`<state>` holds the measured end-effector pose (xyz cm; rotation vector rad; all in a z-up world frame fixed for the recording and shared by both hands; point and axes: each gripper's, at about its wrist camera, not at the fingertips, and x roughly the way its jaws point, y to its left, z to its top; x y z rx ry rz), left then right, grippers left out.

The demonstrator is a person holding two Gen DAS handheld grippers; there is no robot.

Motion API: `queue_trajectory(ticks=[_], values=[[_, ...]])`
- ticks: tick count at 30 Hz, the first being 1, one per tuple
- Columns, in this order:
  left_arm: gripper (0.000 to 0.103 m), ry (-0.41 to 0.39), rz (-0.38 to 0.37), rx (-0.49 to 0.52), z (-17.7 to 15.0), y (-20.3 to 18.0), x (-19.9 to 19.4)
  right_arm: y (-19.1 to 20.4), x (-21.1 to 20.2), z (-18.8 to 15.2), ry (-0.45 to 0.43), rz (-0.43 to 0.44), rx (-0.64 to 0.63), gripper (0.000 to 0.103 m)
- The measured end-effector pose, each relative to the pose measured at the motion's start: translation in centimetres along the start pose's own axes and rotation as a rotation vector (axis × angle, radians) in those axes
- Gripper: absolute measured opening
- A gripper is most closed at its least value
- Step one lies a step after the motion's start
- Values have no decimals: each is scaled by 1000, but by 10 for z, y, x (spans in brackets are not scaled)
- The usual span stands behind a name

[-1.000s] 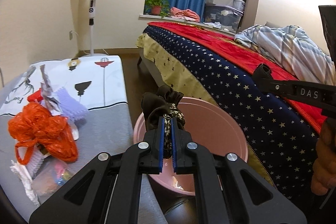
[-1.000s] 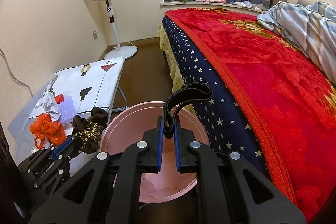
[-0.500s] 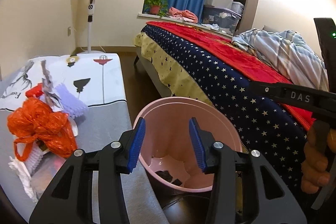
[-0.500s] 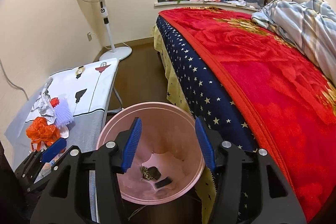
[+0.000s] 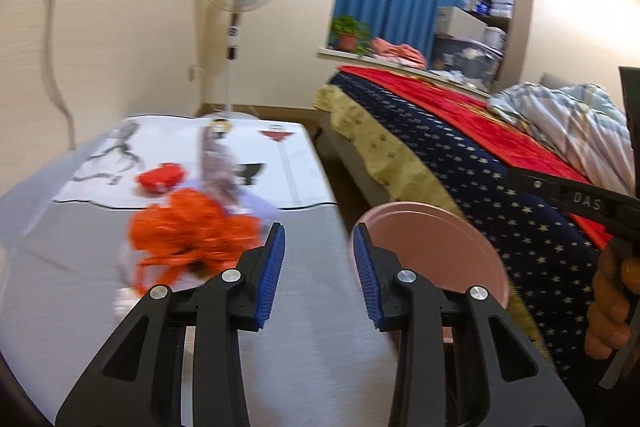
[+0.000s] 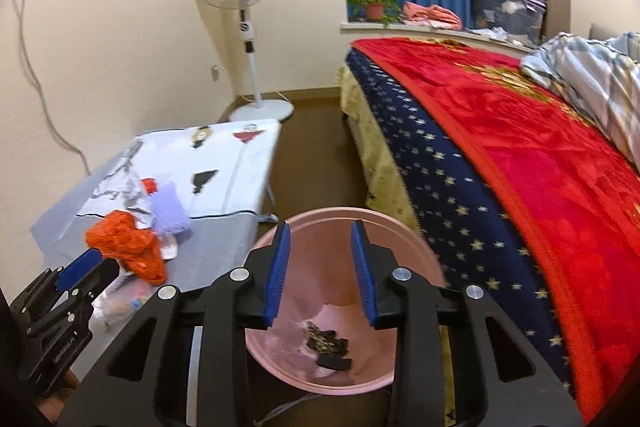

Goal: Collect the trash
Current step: 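Close the left tool on the white tissue while the right tool grasps the orange plastic bag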

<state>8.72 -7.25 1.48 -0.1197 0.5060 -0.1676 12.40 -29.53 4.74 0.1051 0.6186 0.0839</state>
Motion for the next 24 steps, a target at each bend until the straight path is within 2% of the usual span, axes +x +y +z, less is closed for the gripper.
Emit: queue_trajectory(ticks=[10, 16, 18, 24], values=[[35, 14, 194, -90, -15, 66, -15, 49, 18, -11, -18, 152, -1, 32], [38, 62, 250, -133, -29, 87, -8, 83, 40, -19, -5, 240, -22, 32], [43, 79, 273, -148, -34, 93, -5, 94, 46, -22, 0, 265, -33, 32], [43, 140, 305, -196, -43, 106, 6, 118, 71, -28, 36, 336, -37, 33]])
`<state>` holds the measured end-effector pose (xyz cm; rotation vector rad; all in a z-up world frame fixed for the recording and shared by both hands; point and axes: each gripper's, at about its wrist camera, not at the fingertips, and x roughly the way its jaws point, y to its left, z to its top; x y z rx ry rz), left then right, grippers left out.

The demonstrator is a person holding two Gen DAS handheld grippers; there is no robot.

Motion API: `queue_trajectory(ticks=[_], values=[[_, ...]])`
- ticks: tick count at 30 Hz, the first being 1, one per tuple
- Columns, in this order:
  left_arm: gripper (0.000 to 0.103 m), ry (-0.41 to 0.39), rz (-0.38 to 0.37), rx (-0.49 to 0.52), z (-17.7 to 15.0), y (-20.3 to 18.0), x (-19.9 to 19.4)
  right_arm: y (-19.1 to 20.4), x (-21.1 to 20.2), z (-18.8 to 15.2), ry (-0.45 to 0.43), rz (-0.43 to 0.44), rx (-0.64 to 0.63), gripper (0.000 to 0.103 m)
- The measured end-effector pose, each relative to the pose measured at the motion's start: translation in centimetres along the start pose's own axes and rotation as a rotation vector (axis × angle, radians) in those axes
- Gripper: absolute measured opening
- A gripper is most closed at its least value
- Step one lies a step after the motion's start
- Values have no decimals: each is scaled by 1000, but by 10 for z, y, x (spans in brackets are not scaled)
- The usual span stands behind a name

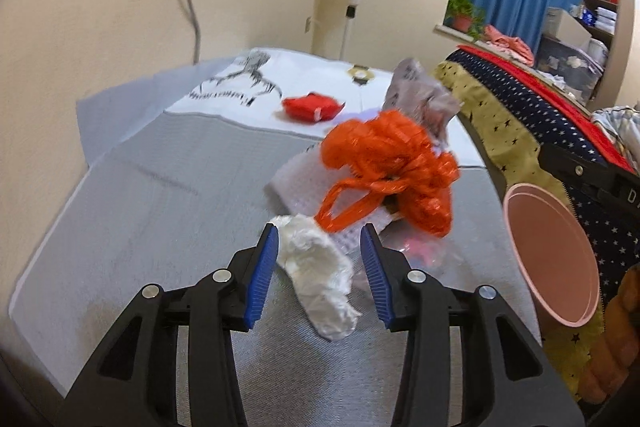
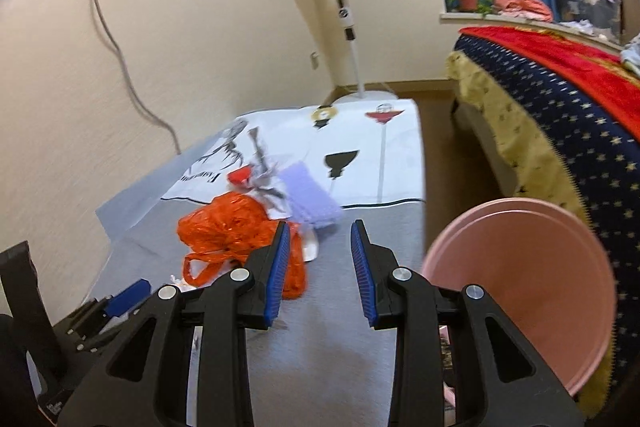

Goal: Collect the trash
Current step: 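Close the left tool on the white tissue while the right tool grasps the orange plastic bag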

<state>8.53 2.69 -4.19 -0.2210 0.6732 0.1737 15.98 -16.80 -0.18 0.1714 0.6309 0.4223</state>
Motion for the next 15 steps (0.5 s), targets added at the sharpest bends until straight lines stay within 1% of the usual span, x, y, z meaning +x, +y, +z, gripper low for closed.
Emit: queue_trajectory(ticks=[4, 6, 8, 11, 13, 15], values=[[43, 41, -2, 0, -7, 3, 12, 5, 25, -4, 35, 36, 29, 33], [43, 53, -3, 2, -10, 5, 16, 9, 39, -6, 57, 54, 36, 42], [43, 60, -5, -2, -10, 9, 18, 13, 47, -6, 66, 64, 33, 48], [42, 66, -6, -15, -9, 16, 20, 20, 61, -6, 79, 74, 24, 52], [40, 75, -9, -48, -9, 22, 21, 23, 71, -8, 99, 76, 23, 52], [32, 82, -15, -39, -9, 20, 23, 25, 79, -10, 116, 76, 23, 52]])
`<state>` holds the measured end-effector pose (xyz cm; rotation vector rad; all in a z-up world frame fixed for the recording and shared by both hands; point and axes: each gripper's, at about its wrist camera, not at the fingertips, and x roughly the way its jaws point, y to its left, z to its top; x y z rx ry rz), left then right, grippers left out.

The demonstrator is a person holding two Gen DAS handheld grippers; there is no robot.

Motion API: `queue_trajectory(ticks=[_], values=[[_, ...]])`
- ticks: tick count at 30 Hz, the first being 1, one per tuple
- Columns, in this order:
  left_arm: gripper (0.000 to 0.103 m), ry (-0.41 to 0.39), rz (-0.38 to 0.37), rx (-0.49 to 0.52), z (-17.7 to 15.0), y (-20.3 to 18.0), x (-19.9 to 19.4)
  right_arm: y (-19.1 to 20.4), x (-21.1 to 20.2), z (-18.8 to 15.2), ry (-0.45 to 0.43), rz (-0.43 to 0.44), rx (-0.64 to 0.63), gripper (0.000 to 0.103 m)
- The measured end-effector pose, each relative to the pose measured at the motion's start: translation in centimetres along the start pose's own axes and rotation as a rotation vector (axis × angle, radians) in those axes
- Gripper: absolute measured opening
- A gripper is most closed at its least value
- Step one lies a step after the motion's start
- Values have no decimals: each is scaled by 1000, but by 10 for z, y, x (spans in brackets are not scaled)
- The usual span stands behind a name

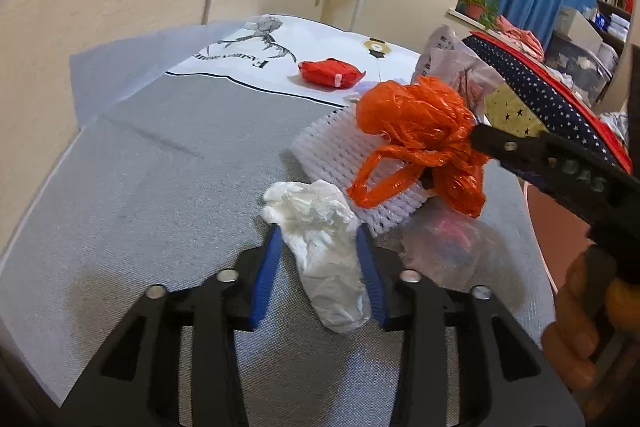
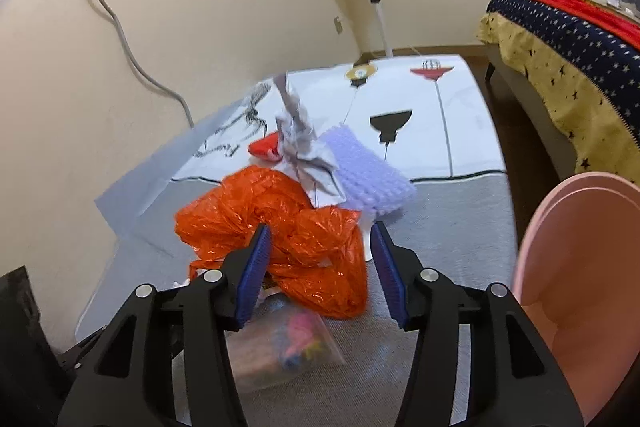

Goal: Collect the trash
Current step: 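Close the left tool on the white tissue while the right tool grasps the orange plastic bag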

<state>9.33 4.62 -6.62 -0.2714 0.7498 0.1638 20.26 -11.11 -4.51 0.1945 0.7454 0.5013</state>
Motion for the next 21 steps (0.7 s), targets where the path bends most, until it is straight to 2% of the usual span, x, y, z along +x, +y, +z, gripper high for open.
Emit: queue_trajectory(ticks=[4, 7, 10, 13, 15, 18, 20, 21], values=[[32, 5, 0, 4, 0, -2, 2, 2, 7, -1, 10, 19, 2, 52], [32, 22, 2, -7, 1, 0, 5, 4, 9, -2, 15, 27, -10, 48], [34, 35, 7, 1, 1, -3, 7, 6, 9, -2, 20, 42, -20, 39], [36, 45, 6, 0, 1, -3, 9, 9, 7, -2, 26, 53, -38, 20], [36, 53, 3, -7, 0, -1, 10, 11, 5, -2, 24, 61, -45, 13], [36, 56, -5, -14, 0, 0, 11, 15, -2, -2, 13, 70, -65, 6], [36, 59, -13, -21, 0, 2, 11, 19, -11, 0, 0, 75, -76, 6], [32, 60, -14, -22, 0, 2, 11, 21, -15, 1, -7, 75, -82, 5]])
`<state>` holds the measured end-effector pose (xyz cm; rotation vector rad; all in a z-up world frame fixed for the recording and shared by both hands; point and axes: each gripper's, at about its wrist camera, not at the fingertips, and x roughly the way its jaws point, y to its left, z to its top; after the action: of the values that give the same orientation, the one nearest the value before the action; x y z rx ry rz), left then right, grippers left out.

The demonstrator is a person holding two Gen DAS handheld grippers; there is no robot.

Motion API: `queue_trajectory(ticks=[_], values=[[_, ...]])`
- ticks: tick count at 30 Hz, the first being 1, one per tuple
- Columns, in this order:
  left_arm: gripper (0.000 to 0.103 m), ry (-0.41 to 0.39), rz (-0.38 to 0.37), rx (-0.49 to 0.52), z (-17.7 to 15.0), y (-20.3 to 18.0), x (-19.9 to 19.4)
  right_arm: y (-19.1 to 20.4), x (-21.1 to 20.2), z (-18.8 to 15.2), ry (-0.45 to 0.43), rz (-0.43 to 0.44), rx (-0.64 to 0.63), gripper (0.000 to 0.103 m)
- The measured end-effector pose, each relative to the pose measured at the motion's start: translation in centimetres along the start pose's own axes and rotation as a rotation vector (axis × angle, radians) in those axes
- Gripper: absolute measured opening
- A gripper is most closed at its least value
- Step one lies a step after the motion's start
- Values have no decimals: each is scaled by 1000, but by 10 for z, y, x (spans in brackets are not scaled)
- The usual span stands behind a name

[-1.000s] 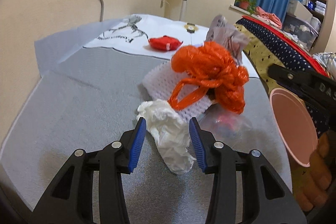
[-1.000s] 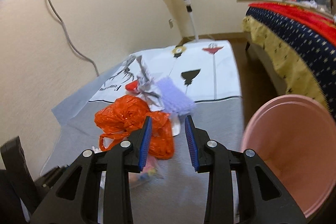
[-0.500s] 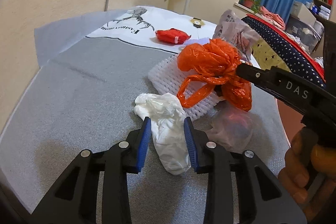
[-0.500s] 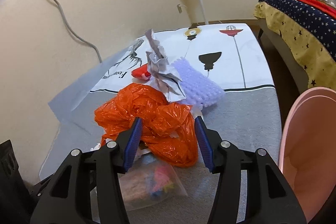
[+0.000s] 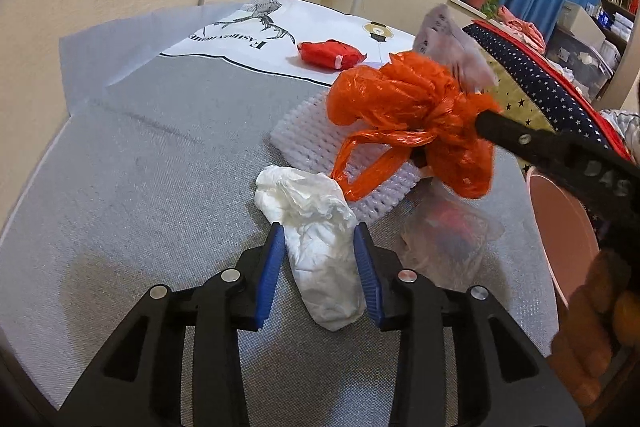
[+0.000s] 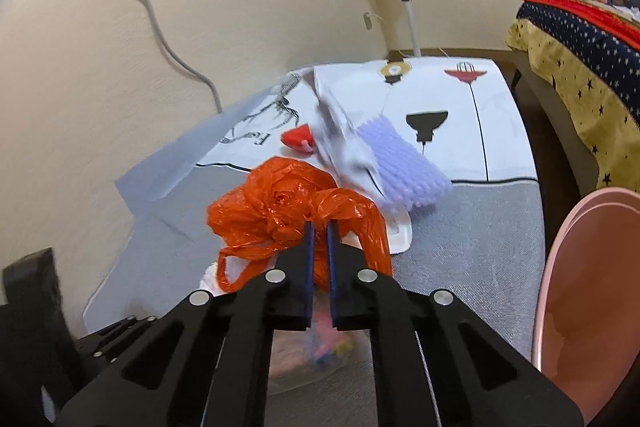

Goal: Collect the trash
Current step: 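Close the left tool on the white tissue while the right tool grasps the orange plastic bag, then carry the tissue in the left tool and orange bag in the right tool over the bin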

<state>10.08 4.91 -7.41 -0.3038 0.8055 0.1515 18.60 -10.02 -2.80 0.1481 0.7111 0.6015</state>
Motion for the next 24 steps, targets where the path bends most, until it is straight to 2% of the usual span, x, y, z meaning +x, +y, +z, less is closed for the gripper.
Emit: queue_trajectory(ticks=[2, 3, 5, 6, 17, 24], values=[[27, -5, -2, 0, 0, 1, -2, 5, -12, 1, -16, -1, -16, 5], [14, -6, -10, -1, 0, 2, -3, 7, -18, 1, -24, -6, -23, 4], [8, -9, -15, 10, 0, 1, -5, 11, -28, 1, -35, -15, -32, 4], [0, -15, -15, 18, 0, 0, -7, 12, -33, 1, -40, -18, -35, 4], [0, -78, -39, 43, 2, -1, -39, 17, -94, 5, -126, -96, -63, 4], [0, -121, -75, 24, 5, 6, -57, 12, -135, 14, -175, -132, -52, 4]])
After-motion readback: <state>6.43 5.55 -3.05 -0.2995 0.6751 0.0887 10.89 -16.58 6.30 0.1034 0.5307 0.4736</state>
